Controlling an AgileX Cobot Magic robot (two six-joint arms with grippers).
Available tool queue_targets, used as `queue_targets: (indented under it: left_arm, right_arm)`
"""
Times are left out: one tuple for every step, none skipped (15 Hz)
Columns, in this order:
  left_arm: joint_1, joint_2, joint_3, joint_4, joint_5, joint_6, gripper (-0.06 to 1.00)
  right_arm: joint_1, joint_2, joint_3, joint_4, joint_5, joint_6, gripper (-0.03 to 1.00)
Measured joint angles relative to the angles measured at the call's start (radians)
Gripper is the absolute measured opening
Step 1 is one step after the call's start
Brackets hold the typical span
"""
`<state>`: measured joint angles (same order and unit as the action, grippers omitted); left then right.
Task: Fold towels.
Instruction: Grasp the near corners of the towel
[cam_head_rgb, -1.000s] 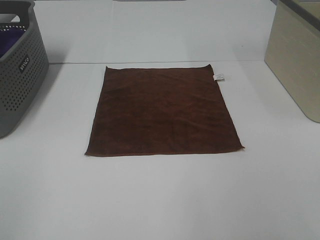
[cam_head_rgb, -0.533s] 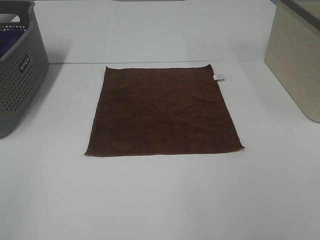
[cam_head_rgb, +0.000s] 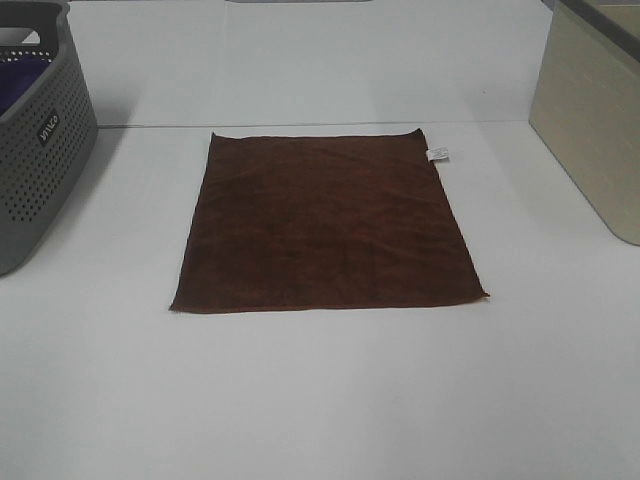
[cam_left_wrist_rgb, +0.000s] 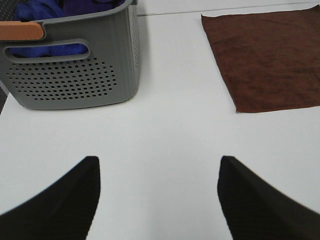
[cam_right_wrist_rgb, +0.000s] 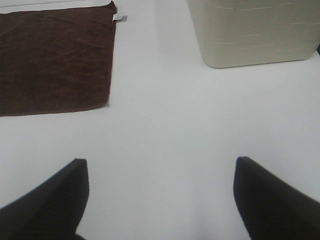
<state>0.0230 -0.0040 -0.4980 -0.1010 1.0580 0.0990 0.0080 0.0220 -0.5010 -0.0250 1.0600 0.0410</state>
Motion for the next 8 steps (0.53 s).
queue_targets:
  left_arm:
    - [0.000, 0.000, 0.000, 0.000, 0.000, 0.000, 0.64]
    - [0.000, 0.000, 0.000, 0.000, 0.000, 0.000, 0.64]
    - [0.000, 0.000, 0.000, 0.000, 0.000, 0.000, 0.64]
    - [0.000, 0.000, 0.000, 0.000, 0.000, 0.000, 0.64]
    - [0.000, 0.000, 0.000, 0.000, 0.000, 0.000, 0.64]
    - [0.000, 0.000, 0.000, 0.000, 0.000, 0.000, 0.64]
    - [0.000, 0.000, 0.000, 0.000, 0.000, 0.000, 0.64]
    - [0.000, 0.000, 0.000, 0.000, 0.000, 0.000, 0.64]
  right_arm:
    - [0.000, 0.000, 0.000, 0.000, 0.000, 0.000, 0.76]
    - [0.000, 0.000, 0.000, 0.000, 0.000, 0.000, 0.76]
    - [0.000, 0.000, 0.000, 0.000, 0.000, 0.000, 0.76]
    - [0.000, 0.000, 0.000, 0.000, 0.000, 0.000, 0.76]
    - [0.000, 0.000, 0.000, 0.000, 0.000, 0.000, 0.76]
    - [0.000, 0.000, 0.000, 0.000, 0.000, 0.000, 0.76]
    - [0.000, 0.000, 0.000, 0.000, 0.000, 0.000, 0.76]
    - [0.000, 0.000, 0.000, 0.000, 0.000, 0.000, 0.76]
